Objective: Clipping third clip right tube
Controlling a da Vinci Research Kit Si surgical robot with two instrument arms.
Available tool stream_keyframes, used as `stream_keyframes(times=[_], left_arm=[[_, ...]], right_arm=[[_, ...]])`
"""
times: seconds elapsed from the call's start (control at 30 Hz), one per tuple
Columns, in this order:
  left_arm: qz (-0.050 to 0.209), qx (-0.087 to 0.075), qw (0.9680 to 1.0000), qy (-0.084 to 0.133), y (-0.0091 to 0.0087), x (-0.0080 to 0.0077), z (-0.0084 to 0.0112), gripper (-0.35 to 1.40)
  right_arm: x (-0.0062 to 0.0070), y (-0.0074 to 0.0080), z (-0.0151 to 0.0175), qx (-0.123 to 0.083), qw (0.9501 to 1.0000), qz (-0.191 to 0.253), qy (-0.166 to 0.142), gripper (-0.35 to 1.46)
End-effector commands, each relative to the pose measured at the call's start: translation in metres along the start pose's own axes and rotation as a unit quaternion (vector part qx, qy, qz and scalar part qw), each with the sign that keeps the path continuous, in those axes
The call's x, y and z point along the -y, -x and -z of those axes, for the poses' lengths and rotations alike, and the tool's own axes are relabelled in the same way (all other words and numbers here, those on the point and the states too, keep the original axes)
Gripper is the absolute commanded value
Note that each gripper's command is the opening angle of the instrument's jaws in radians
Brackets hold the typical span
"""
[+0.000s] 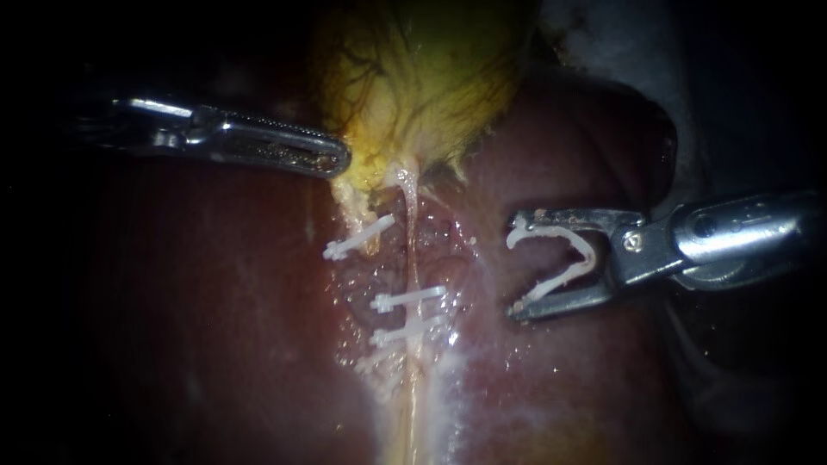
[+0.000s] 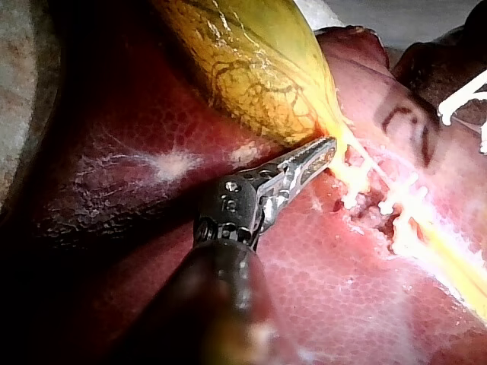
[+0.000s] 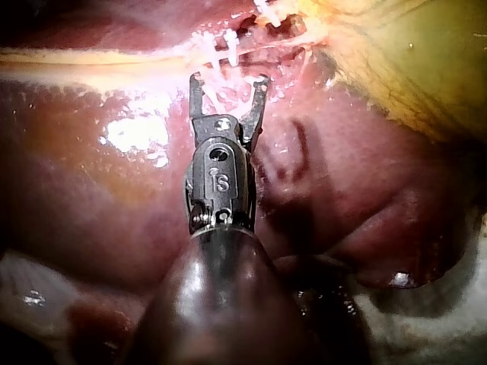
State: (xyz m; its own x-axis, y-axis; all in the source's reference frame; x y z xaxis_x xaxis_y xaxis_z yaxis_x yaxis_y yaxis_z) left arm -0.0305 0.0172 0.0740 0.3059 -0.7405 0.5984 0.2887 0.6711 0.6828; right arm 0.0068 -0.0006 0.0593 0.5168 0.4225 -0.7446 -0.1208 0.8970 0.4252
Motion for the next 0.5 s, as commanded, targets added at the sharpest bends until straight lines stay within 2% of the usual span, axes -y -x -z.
stream_keyframes(times=[0.03,0.2,0.33,0.43,0.5], left_arm=[[0.000,0.000,1.0000,0.000,0.0001,0.0000,0.0001,-0.35],[0.002,-0.001,1.0000,-0.003,0.0007,0.0007,0.0011,-0.35],[0.006,-0.002,1.0000,-0.006,0.0022,0.0015,0.0028,-0.35],[0.010,-0.002,0.9999,0.001,0.0037,0.0020,0.0049,-0.35],[0.008,0.004,0.9999,0.008,0.0049,0.0021,0.0068,-0.35]], right_arm=[[0.0001,0.0000,0.0000,0.000,1.0000,0.000,0.000,0.59],[0.0001,0.0000,0.0000,0.000,1.0000,0.000,0.000,0.59],[0.0000,0.0000,0.0000,0.000,1.0000,0.000,0.000,0.59],[0.0000,0.0001,-0.0001,0.000,1.0000,0.000,0.000,0.59],[0.0000,0.0001,0.0000,0.000,1.0000,0.000,0.001,0.59]])
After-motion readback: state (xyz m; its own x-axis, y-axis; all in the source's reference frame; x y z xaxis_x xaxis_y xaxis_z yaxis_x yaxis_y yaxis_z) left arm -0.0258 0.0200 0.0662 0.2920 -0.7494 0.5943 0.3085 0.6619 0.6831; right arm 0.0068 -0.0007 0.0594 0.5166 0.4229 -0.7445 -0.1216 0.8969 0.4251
